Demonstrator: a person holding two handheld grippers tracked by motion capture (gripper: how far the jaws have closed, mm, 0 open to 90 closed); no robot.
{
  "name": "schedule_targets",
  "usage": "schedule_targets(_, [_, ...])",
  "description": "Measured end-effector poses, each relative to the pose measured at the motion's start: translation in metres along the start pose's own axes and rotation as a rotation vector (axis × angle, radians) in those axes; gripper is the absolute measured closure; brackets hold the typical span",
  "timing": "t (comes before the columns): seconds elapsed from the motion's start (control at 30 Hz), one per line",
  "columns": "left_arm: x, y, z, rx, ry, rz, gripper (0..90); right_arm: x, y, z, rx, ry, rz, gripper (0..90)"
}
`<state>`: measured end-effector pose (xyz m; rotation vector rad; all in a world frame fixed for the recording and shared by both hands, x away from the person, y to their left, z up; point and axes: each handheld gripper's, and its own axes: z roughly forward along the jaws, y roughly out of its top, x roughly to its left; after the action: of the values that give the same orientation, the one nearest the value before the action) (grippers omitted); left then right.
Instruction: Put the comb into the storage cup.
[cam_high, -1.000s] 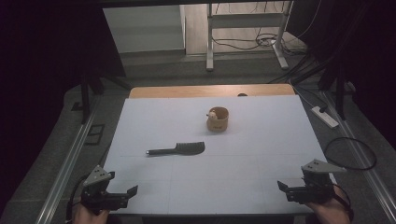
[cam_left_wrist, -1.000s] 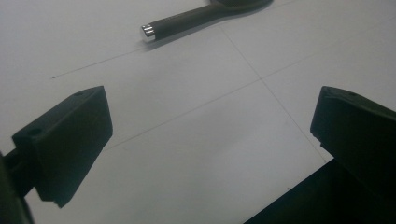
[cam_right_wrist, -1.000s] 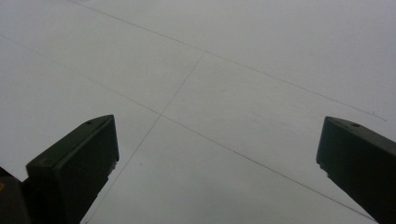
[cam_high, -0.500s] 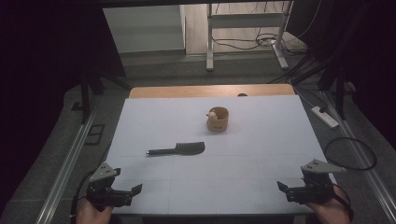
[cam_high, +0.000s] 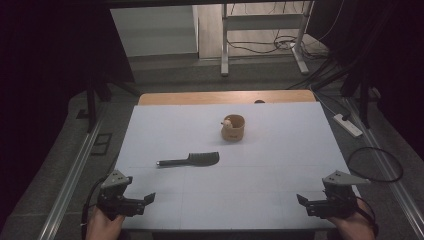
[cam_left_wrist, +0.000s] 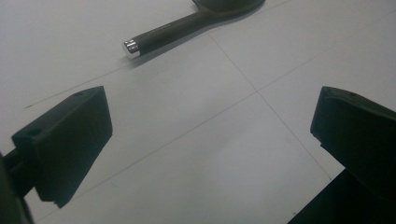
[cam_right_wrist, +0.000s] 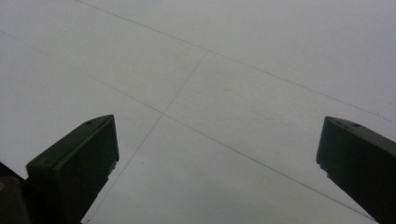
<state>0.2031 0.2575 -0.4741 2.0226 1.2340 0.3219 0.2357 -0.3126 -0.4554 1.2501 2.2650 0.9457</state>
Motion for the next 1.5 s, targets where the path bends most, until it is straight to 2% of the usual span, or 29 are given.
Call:
schedule_targets(0.33, [0.002,0.011,0.008,0.0,0.005,0.004,0.0,0.0,0.0,0.0,0.0,0.001,-0.002,0.0])
schedule_targets(0.7, [0.005,0.025,0.02,0.006,-0.009,0.002,0.0,0.0,0.0,0.0,0.002,0.0,-0.001,0.0])
schedule_targets(1.0, [0.007,0.039,0.032,0.033,-0.015,0.013,0.0,0.0,0.0,0.0,0.005,0.0,-0.001,0.0])
schedule_targets(1.5, [0.009,0.059,0.048,0.045,-0.027,0.017,0.0,0.0,0.0,0.001,0.006,0.0,0.0,0.0])
